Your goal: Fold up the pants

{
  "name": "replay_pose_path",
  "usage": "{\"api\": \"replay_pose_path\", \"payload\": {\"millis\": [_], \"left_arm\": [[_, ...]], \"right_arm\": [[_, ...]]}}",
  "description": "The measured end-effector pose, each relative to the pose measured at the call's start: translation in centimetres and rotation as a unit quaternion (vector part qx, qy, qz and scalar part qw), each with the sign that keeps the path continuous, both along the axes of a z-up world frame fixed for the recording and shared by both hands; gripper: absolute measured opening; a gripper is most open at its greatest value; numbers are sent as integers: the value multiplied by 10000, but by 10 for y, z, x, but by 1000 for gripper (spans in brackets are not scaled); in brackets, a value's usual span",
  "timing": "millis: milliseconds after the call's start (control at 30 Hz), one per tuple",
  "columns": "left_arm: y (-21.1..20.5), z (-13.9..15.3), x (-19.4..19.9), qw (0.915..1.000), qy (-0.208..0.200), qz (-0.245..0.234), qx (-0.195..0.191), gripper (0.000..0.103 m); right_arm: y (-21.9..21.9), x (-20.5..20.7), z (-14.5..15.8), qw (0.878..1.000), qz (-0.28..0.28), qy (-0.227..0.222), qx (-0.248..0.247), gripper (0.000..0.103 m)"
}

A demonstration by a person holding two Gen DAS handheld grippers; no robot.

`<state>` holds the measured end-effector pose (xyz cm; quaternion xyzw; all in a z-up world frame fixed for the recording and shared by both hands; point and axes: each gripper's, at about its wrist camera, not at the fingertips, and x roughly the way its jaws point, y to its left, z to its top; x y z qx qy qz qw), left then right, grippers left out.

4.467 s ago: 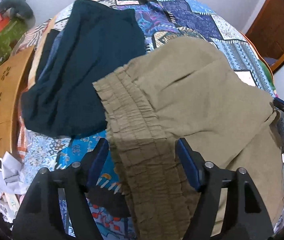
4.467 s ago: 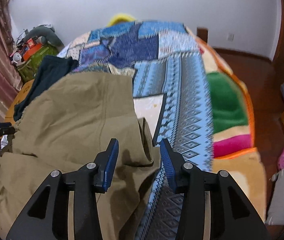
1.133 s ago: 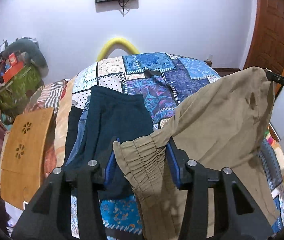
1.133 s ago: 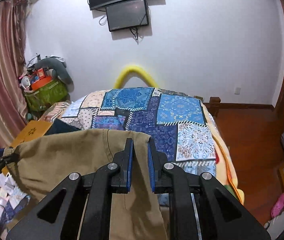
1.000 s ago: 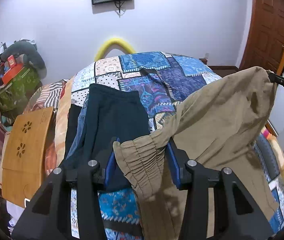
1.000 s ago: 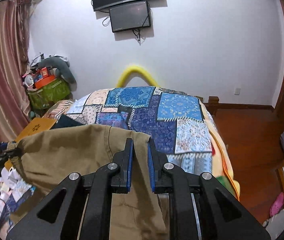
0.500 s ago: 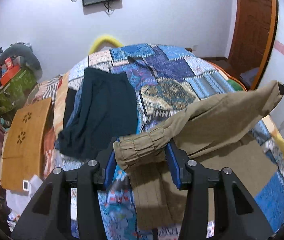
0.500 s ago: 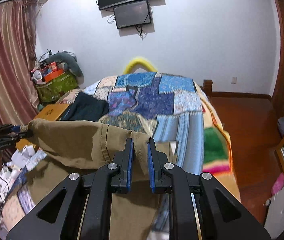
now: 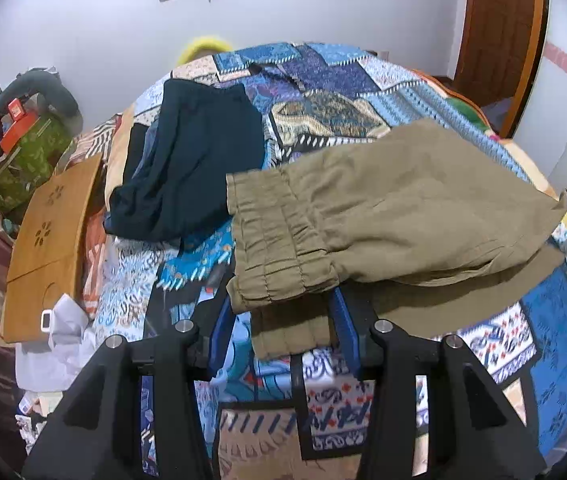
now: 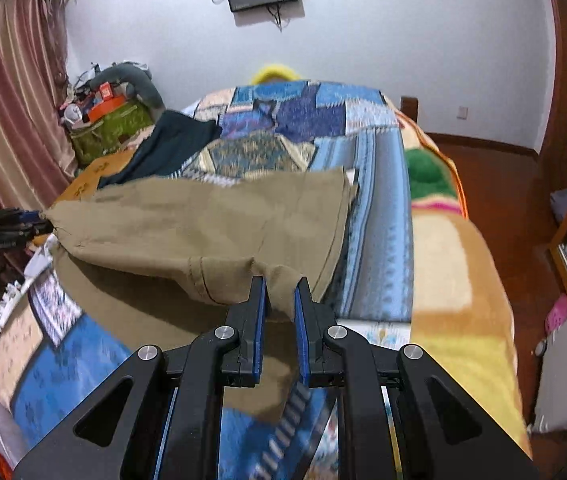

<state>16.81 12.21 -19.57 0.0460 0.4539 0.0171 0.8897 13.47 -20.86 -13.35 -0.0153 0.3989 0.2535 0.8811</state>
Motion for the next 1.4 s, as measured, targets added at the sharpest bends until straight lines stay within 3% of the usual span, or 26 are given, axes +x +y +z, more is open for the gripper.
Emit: {"api": "replay_pose_path", "payload": {"millis": [133, 300, 400, 467, 500, 567, 667, 733, 800, 1067, 1233, 1400], "left_arm": [[1, 1, -12, 10000, 34, 55, -52, 46], [0, 16, -25, 9999, -108, 79, -10, 48], [-8, 28, -30, 9996, -255, 63, 140, 57], [-16, 36, -32, 9992, -355, 22, 177, 81], [-20, 39, -32, 9991, -389, -21, 170, 86], [-31, 44, -32, 9986, -444, -206, 206, 91], [-50, 41, -28, 9968, -384, -467, 518, 94], [-62, 35, -26, 9945, -331, -633, 771, 94], [-72, 26, -23, 9922, -269, -799, 918, 94], [-93, -10, -2, 9852, 76, -1261, 1156, 94], [-95, -10, 14, 9846, 82, -1363, 1095, 94], [-95, 8, 17, 9841, -101, -1528, 901, 74]], "right_arm": [[-9, -15, -15, 9991, -143, 398, 80, 16], [-14, -35, -15, 9987, -293, 416, -20, 16], [-12, -41, -2, 9993, -281, 221, -72, 19], [-8, -45, 6, 9996, -249, 59, -106, 23], [-5, -46, 12, 9997, -215, -24, -121, 29], [2, -48, 22, 9997, -152, -189, -97, 47], [16, -47, 31, 9991, -7, -413, -40, 54], [28, -46, 32, 9989, 128, -459, -37, 61], [38, -45, 28, 9988, 244, -416, -2, 61], [83, -44, -2, 9964, 828, -70, -180, 61], [103, -40, -13, 9934, 1094, -50, -337, 61], [118, -34, -13, 9899, 1344, -144, -425, 61]]}}
